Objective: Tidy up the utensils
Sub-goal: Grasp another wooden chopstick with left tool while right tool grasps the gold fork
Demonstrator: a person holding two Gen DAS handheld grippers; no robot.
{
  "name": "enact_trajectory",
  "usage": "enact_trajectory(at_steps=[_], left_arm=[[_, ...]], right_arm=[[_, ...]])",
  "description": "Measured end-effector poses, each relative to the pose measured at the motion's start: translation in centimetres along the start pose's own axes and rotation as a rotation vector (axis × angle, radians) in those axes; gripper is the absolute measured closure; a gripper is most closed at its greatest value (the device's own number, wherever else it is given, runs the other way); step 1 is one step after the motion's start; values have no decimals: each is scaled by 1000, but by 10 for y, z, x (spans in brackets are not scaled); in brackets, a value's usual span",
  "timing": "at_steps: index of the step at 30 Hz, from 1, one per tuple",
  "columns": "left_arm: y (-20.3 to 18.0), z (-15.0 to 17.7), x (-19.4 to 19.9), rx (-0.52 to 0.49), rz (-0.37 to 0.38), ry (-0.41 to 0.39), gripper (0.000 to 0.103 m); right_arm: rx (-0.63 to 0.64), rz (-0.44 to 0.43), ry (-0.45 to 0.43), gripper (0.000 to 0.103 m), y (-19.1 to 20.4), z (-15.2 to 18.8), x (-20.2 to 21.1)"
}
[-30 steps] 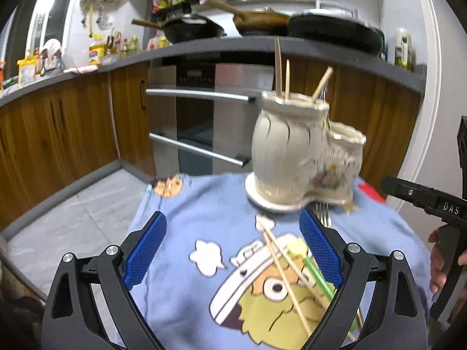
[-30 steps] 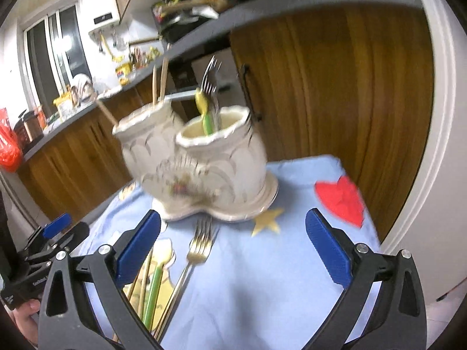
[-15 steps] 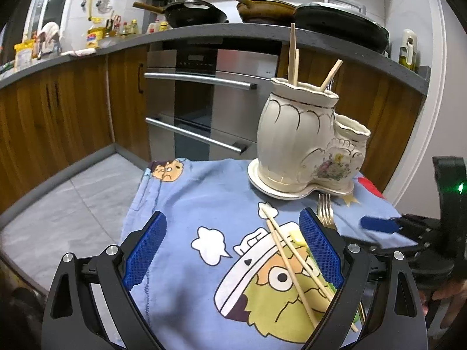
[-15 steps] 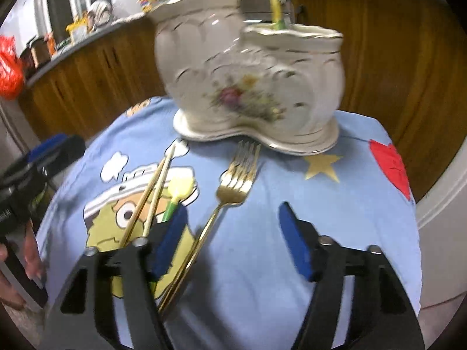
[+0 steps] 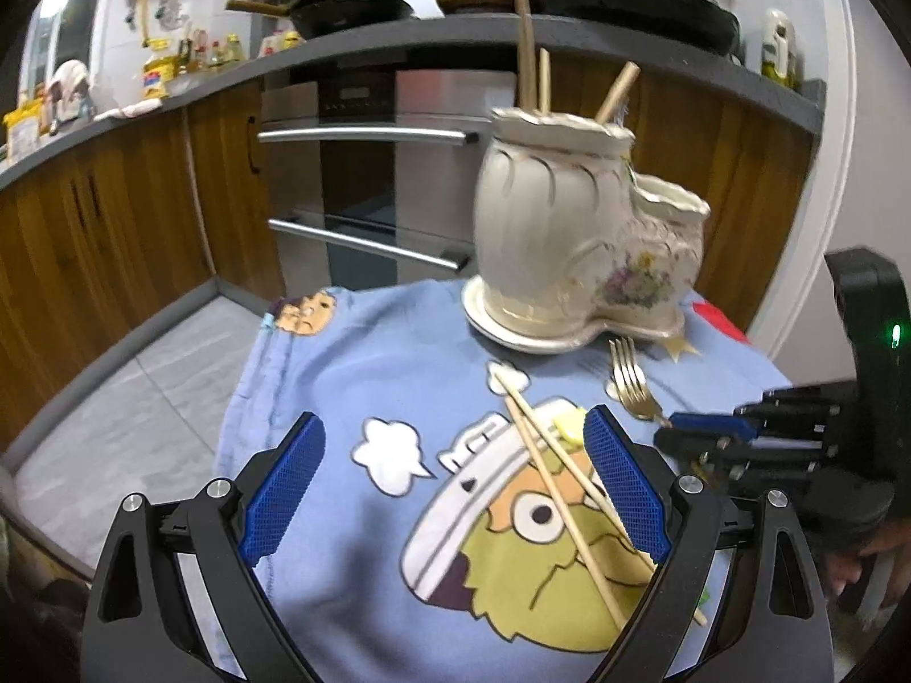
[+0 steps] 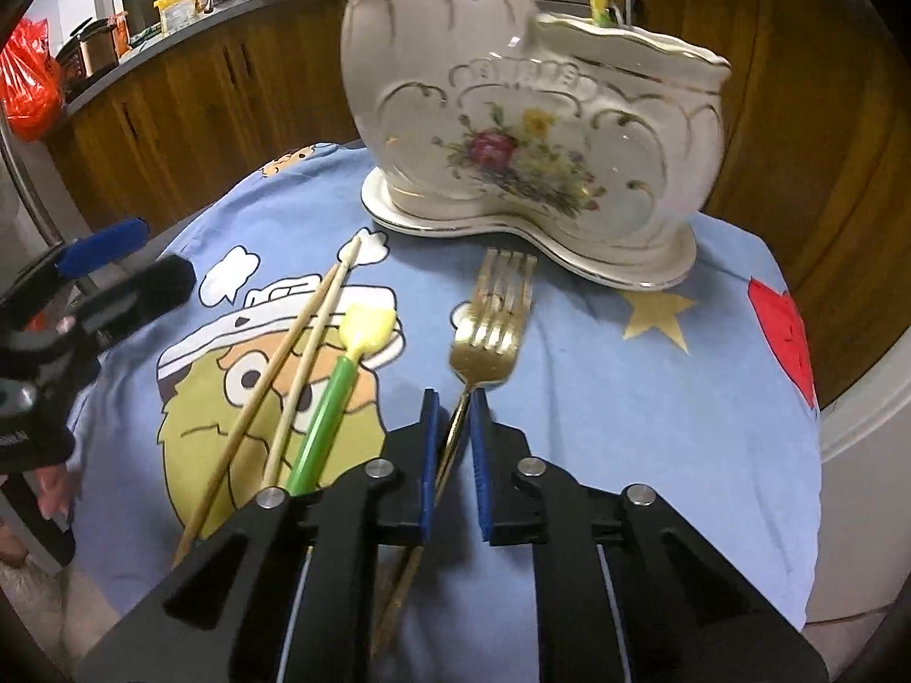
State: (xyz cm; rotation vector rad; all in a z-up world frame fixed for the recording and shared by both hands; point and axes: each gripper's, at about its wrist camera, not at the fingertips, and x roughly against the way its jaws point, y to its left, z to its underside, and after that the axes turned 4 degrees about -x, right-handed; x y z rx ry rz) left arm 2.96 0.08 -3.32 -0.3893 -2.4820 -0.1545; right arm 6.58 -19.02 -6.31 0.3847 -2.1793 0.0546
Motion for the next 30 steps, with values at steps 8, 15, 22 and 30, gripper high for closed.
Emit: enact_trajectory(at_steps=[8,15,22,30], left_arm=[[-28,6,-13,-103,91,125,38],[-37,16,-25,-118,55,229,64],[-49,18,-28,-139,27,278,66],[-48,17,-28,-144,-4,277,95]], right_arm=[[119,60,-5,98,-11,13,19],[212,76,21,98,-11,19,20],[198,40,38,96,-17,18,22],[165,15,-8,97,-19,24,20]])
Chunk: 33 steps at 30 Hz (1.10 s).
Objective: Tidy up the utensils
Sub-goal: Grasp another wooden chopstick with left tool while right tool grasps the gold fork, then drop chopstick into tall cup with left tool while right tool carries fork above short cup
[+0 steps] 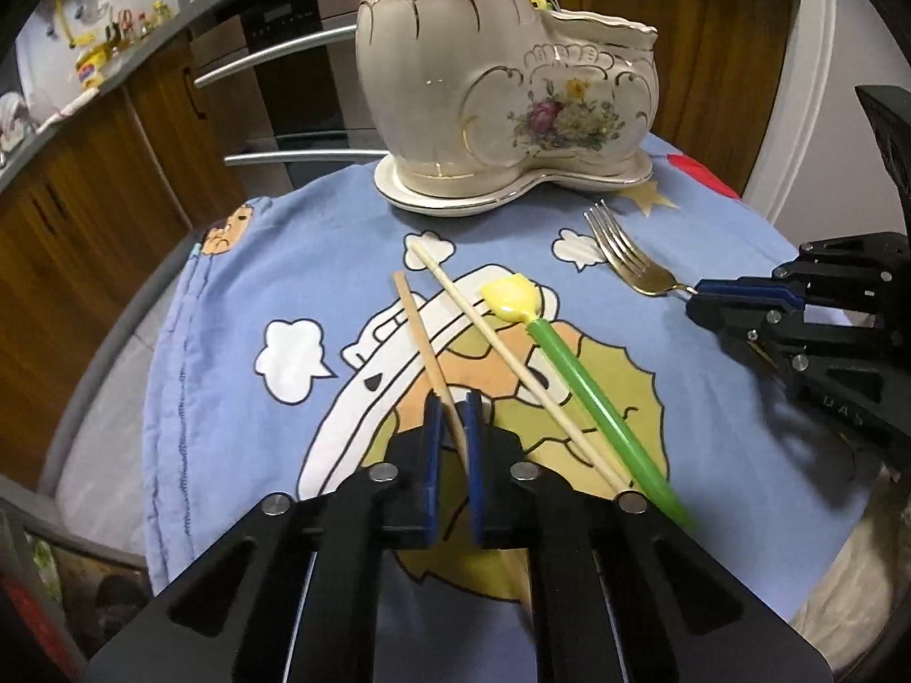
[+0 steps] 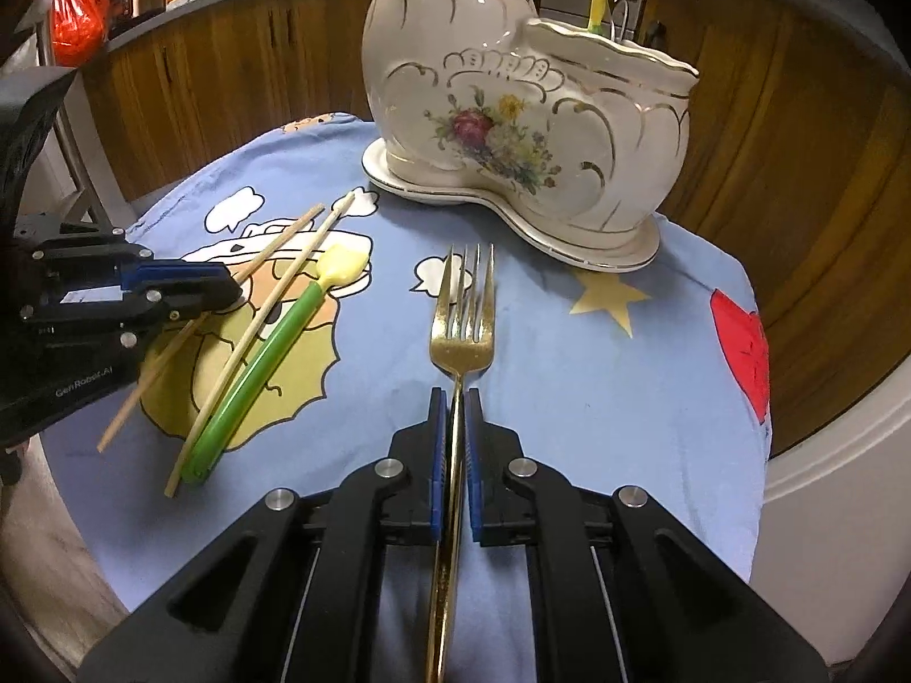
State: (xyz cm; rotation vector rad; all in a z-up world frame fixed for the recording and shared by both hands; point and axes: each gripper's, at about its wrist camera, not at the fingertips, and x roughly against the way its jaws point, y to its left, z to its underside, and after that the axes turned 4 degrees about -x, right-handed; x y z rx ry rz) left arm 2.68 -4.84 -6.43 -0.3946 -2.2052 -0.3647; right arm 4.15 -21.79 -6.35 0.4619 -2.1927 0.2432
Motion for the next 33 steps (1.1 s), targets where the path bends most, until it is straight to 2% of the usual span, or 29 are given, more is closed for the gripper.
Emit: enact_trajectory(at_steps=[7,13,21,26,29,33], left_arm=[[6,3,6,10,-13,-20,98],[22,4,30,54,-24,-115,98],[34,-3,71,93,15,-341,98],[41,-10,93,115,34,-501,98],[43,-17,101,126,50,-577,98],[47,-35,106,140,88,-678,98]], right_arm=[[-50,-58,-43,98,-9,1,8],[-63,-106,-155,98,-14,-1,38],[-31,-110,-333,98,-10,-7,76],[-24,-87,-478,98,-4,-13,97],[-40,-51,-566,98,-4,-20,108],[-64,-4,-671,98,-9,-46,123]])
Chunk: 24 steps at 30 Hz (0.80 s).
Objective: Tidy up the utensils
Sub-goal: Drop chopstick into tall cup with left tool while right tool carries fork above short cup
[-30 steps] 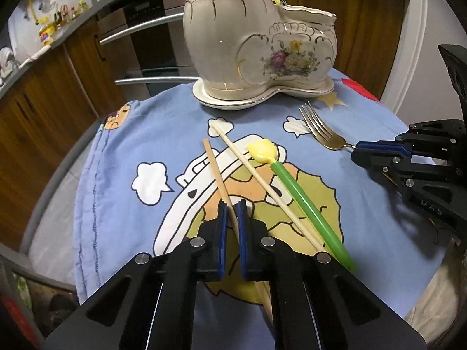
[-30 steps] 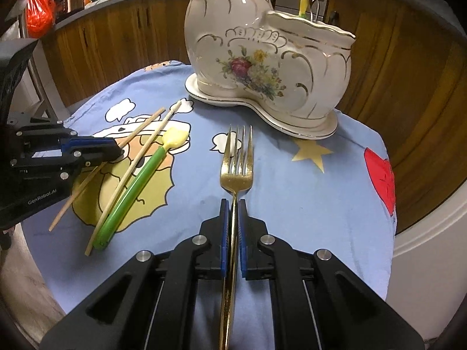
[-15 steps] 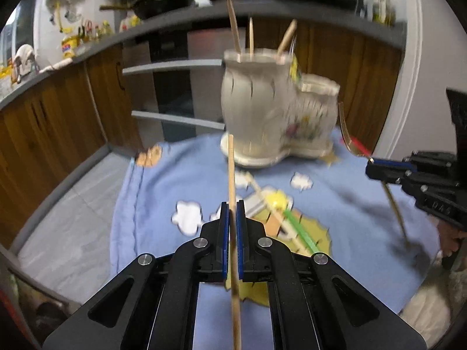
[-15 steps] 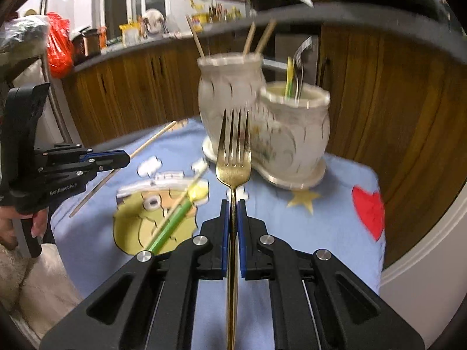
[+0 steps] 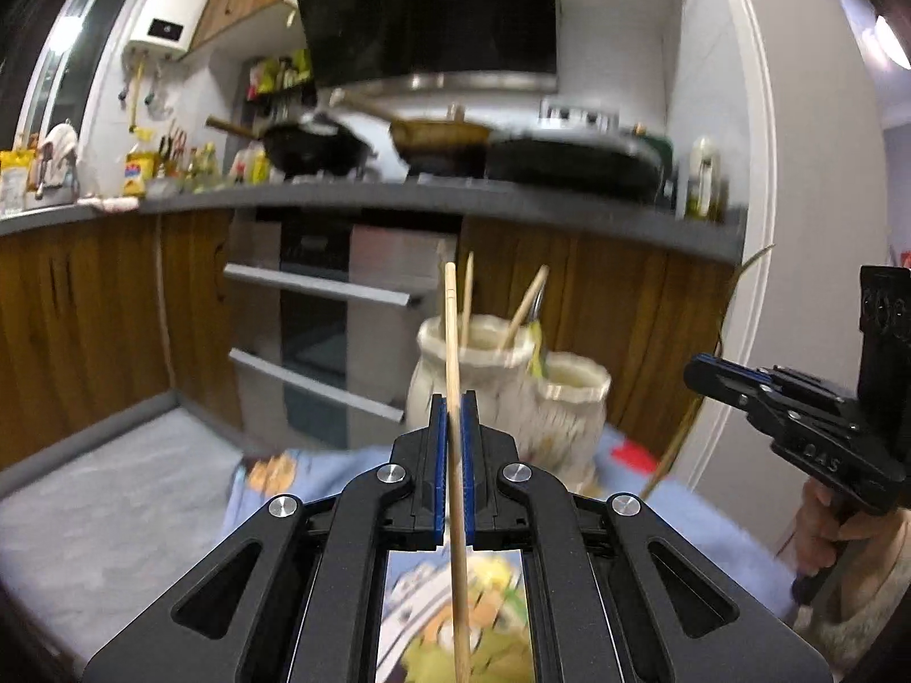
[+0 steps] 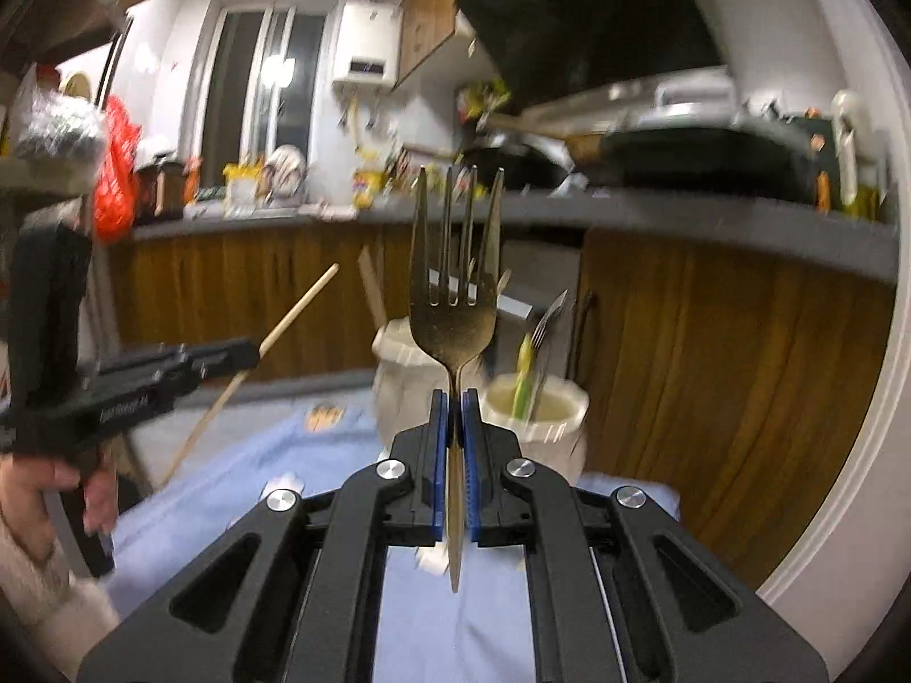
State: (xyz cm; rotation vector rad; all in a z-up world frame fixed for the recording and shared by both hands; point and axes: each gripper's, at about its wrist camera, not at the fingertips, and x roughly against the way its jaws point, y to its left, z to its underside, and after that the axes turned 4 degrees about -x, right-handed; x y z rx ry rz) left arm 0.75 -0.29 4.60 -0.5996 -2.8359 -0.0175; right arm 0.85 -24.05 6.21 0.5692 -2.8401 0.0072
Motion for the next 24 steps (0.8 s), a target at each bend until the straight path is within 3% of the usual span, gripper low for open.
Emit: enact_trajectory(at_steps=[5,12,18,24], left_arm=[[-7,-30,-23,11,65,-126,98],[-13,-59,-69,38,138,-202,98],[-12,-70,-108,64,120,-233,98],[-18,-78,-131,15,69,-251,98]], right_arm=[[-33,2,-75,98,-11,-36,-12],[-126,9,-128,98,-39,-62,-39],[-176,11,-177,98,-58,-71,-57],[-174,17,-201,98,-66,-70,-70]])
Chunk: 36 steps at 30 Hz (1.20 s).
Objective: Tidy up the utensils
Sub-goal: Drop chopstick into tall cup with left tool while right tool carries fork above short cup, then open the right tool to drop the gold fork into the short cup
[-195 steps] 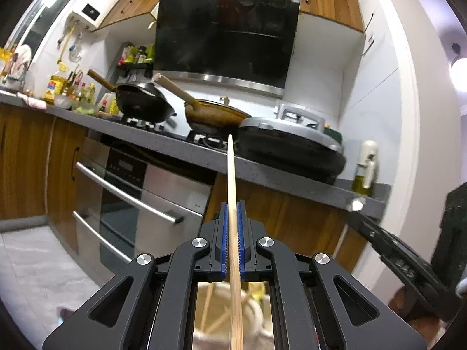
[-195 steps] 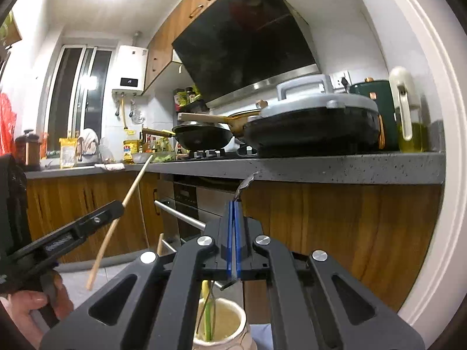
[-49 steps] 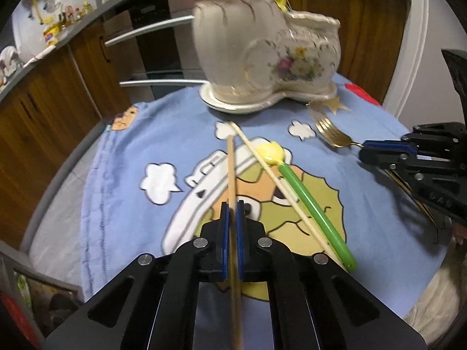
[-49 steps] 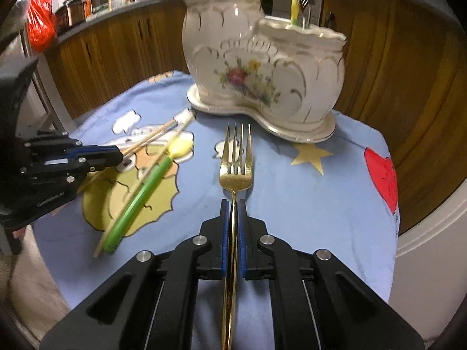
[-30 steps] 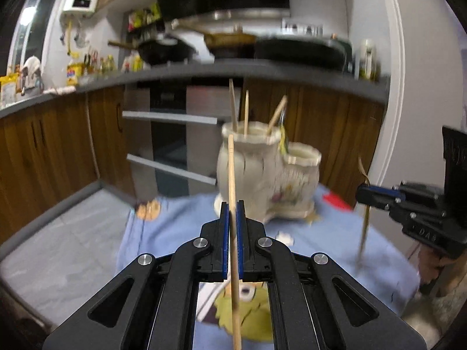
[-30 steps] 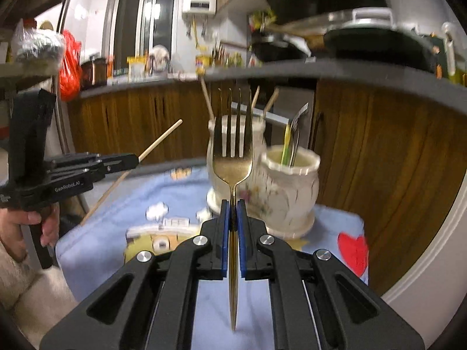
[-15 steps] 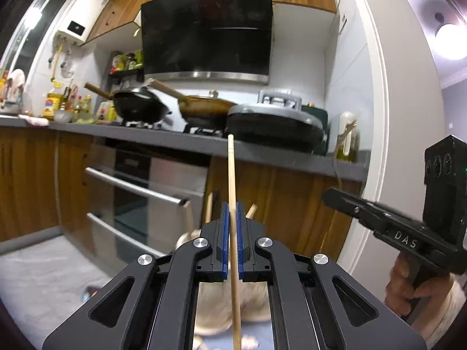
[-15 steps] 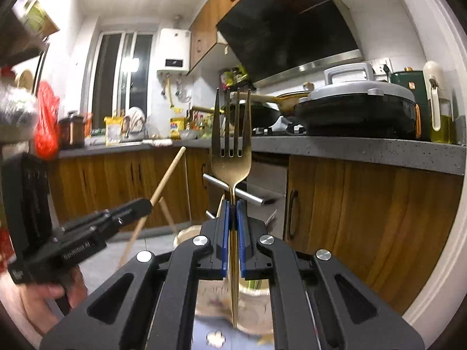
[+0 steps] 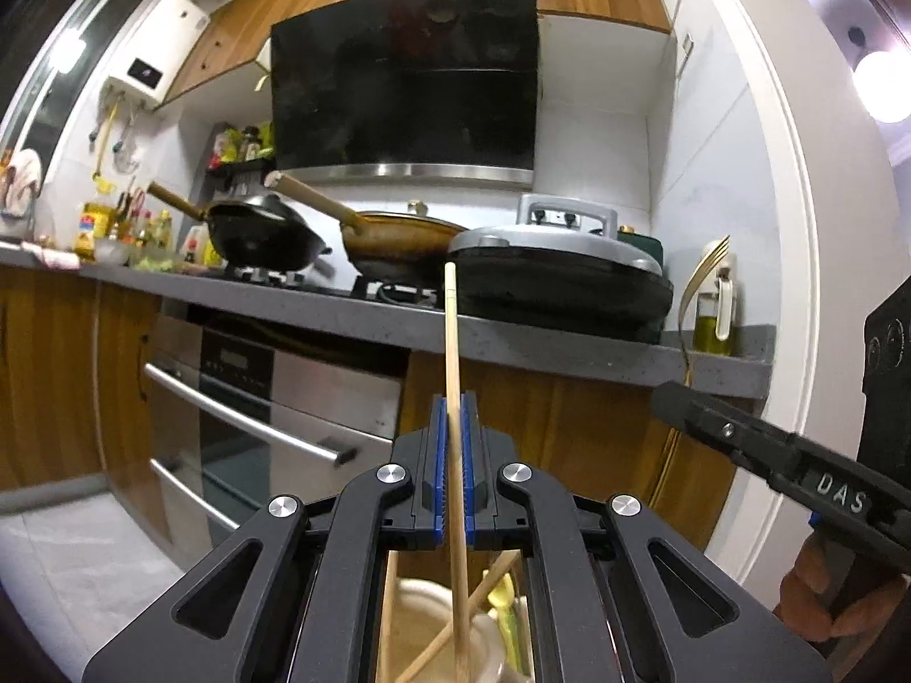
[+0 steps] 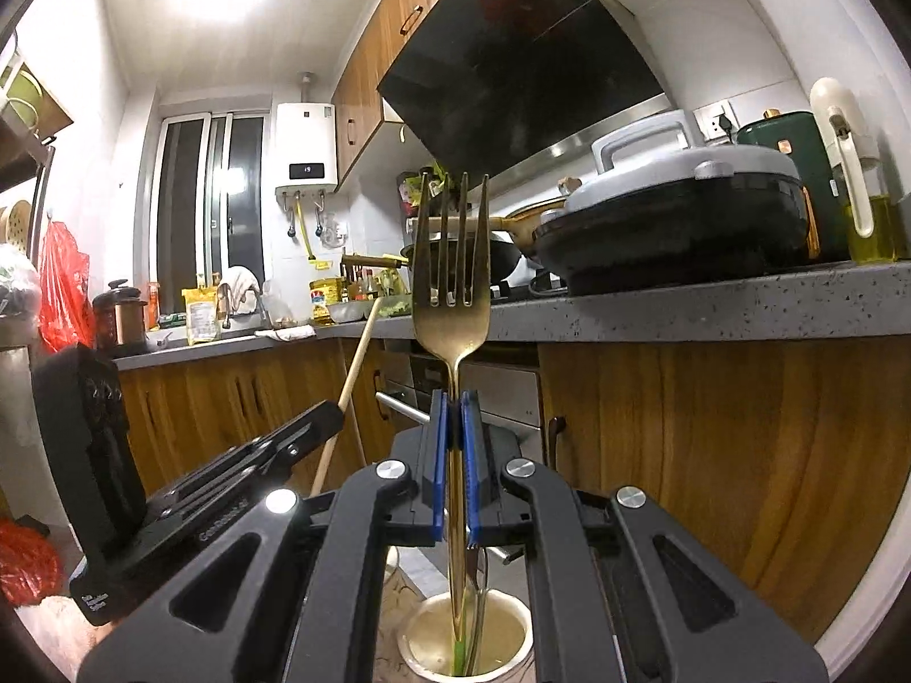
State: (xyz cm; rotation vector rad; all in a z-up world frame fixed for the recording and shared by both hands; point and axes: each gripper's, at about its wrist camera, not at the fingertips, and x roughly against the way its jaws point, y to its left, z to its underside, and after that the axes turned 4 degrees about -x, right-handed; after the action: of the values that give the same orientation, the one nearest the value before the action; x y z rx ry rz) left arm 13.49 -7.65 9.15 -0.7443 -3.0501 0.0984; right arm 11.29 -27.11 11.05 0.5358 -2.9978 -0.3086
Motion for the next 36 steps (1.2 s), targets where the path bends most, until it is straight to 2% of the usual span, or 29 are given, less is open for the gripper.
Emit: enact_trajectory(at_steps=[4,8,16,21,24,26,35,36], left_arm=[[-5,8,-6,-57,-45,-15,98],[-6,18,-9,-86,-60,-8,98],[1,26,16,-79,-32,16,98],[-1,31,28,-104,-10,85,96],[3,36,32,-85,-7,104,88],[6,38,33,-66,-8,114,79],[3,45,36,-100,-26,149,73],[3,45,37,-98,-25,150,71]], right_arm=[[9,6,38,98,-3,9,-11],[28,17,96,98,-3,20,-22],[-1,10,201,98,-12,39,-31],[7,9,263,98,-14,54,-33],[2,16,288,98,-17,57,-34],[-23,22,303,98,-21,59,-37],[-47,85,312,96,-30,62,-42],[-44,92,312,91,-30,62,-42]])
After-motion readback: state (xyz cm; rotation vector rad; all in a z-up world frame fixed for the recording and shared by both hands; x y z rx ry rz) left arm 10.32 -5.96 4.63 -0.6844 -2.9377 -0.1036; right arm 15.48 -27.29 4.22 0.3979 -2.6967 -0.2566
